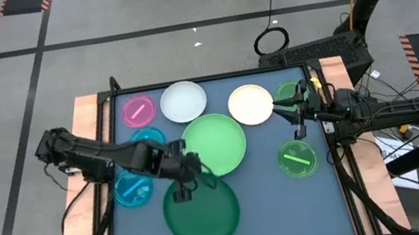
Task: Stack plastic plates
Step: Stack the green plate on top of the light green plate
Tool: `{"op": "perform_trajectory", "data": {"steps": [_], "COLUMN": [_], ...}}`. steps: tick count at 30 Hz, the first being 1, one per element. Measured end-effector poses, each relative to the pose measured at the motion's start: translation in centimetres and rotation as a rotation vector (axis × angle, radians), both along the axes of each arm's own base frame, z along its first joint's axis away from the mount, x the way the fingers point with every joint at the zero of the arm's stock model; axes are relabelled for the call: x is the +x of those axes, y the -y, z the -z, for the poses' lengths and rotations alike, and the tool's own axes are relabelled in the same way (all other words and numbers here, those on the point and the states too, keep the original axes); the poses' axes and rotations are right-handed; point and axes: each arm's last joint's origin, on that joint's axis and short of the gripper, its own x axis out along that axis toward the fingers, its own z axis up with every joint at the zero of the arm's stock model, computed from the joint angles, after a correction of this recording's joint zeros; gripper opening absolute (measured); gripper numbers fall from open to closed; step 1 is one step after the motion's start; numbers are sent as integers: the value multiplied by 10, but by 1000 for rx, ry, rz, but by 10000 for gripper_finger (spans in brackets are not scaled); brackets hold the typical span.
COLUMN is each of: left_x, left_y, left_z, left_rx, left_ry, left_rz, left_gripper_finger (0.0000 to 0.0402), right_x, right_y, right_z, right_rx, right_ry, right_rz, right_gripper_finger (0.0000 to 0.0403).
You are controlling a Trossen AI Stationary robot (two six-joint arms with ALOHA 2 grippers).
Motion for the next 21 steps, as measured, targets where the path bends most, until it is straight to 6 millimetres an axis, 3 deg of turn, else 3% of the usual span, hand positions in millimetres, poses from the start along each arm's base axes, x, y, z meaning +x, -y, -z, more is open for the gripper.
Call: {"op": "perform_trajectory", "data": {"steps": [7,17,21], "left_x": [10,12,10], "left_y": [-47,-151,-183], "left_z": [-29,-29,-27], "left_rx": [50,28,2], "left_ry": [55,96,123], "left_rz": [-35,-410,-554], "left_gripper_finger": [10,10,10], "right_x": [0,0,0], "right_y": [0,0,0], "right_z": [0,0,1], "right_rx": [0,-5,-16], "right_ry": [0,-2,-16], "right_rz": [0,0,2], "right_gripper_finger": [98,98,98]}}
